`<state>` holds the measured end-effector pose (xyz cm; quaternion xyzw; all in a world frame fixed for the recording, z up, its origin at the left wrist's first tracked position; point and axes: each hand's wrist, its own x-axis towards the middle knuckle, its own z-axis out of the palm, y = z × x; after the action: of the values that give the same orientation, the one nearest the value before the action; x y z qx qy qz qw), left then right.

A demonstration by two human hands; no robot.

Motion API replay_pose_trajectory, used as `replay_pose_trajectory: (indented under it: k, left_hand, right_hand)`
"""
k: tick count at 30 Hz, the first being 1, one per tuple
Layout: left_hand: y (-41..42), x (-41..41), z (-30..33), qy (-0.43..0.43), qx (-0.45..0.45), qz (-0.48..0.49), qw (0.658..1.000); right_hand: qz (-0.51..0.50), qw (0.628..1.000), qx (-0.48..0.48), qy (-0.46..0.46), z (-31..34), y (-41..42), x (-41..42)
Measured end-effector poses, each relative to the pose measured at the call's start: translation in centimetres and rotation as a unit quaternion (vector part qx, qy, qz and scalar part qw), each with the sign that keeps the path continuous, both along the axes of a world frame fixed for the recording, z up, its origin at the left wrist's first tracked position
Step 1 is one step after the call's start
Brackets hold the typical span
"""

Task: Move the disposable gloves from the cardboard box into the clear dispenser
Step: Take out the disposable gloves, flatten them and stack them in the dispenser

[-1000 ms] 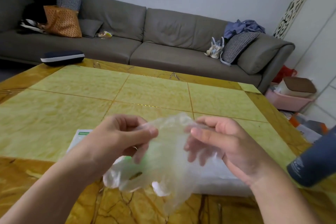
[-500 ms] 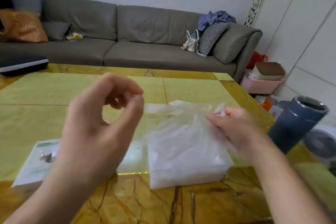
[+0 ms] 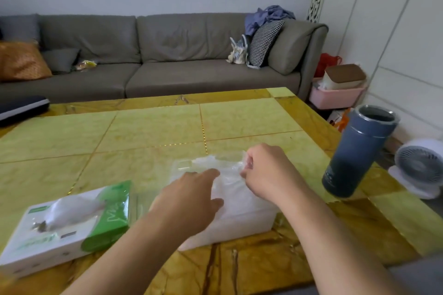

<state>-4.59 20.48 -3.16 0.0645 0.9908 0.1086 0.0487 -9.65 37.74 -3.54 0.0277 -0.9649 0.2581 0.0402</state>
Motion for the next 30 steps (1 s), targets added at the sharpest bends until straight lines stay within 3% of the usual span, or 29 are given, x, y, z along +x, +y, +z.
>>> replay_pose_trajectory:
  k: [6,10,14,18,22,30]
  left_hand:
    - [-0.4,-0.8,1.0,-0.045,-0.090,-0.033,0.994]
    - [-0.5,-1.6,0.2,-0.089,-0.083,-0.037,0.992]
    - [-0.2,-2.5,-0.9,-0.089,-0.086,-0.047,0.991]
    - [-0.4,-3.0,-1.4,-0.089,-0.092,-0.058,0.990]
    - [-0.5,-3.4,-2.2,-0.064,-0.103,-0.072,0.990]
    - [-1.0,-3.9,-3.3,-0.089,-0.071,-0.084,0.990]
  right_hand:
    - [-0.013,0.997,0.077,-0.010,0.5,0.2,-0.1]
    - [-0.030,0.988,0.152,0.003,1.5,-0.3,0.8]
    - [-0.043,0.985,0.163,0.018,2.2,-1.1,1.7]
    - [0.069,0.982,0.140,0.103,2.9,-2.0,2.6]
    - [0.161,0.977,0.138,0.020,2.2,-3.1,3.1]
    - [0.099,0.958,0.241,-0.122,0.7,-2.5,2.0]
